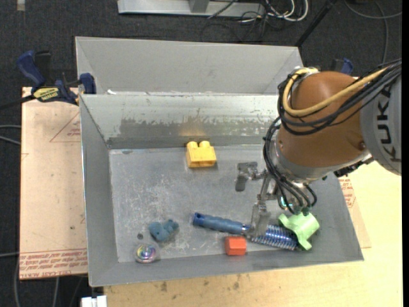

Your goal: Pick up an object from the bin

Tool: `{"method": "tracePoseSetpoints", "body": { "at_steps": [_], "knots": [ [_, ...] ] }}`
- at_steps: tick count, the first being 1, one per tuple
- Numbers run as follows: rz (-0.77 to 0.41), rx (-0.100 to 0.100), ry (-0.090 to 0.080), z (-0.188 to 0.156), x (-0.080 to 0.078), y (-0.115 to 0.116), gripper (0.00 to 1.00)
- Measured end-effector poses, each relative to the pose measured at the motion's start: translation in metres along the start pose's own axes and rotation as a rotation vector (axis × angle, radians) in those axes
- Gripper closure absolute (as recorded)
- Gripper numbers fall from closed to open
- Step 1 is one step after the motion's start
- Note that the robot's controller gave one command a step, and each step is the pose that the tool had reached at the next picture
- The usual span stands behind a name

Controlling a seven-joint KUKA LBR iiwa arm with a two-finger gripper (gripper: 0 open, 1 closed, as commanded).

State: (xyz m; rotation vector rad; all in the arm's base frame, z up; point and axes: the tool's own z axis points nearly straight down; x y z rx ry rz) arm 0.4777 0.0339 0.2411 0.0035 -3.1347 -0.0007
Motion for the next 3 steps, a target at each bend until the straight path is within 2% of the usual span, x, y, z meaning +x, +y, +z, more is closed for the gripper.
{"method": "tracePoseSetpoints", "body": {
  "at_steps": [1,2,3],
  "knots": [
    [0.152,0.0,0.0,0.148,-0.023,-0.081,0.0],
    [0.098,-0.002,-0.014,0.171,-0.009,-0.041,0.0],
    [0.102,-0.001,-0.008,0.171,-0.008,-0.042,1.0]
  ]
}}
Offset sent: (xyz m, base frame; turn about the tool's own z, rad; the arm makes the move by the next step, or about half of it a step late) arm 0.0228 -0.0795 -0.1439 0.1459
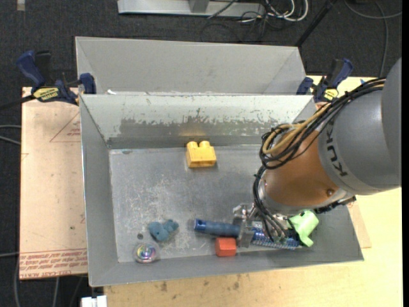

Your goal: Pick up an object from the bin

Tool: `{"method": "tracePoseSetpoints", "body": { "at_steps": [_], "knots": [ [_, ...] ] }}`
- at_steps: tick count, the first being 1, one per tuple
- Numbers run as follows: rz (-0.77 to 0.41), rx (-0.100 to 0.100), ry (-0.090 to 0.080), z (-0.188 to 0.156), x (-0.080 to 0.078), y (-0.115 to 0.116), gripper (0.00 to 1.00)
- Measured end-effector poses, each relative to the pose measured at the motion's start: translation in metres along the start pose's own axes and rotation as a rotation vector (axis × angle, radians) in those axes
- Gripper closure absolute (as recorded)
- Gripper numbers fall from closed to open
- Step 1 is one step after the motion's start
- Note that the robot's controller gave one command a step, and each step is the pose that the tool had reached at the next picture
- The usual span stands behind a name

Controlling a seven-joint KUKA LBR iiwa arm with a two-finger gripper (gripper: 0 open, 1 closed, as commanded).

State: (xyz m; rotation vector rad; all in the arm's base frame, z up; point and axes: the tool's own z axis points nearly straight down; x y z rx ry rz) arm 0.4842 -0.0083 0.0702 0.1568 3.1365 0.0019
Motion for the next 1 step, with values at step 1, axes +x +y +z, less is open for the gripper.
{"method": "tracePoseSetpoints", "body": {
  "at_steps": [1],
  "knots": [
    [0.007,0.001,-0.009,-0.1544,-0.0196,-0.0257,1.0]
  ]
}}
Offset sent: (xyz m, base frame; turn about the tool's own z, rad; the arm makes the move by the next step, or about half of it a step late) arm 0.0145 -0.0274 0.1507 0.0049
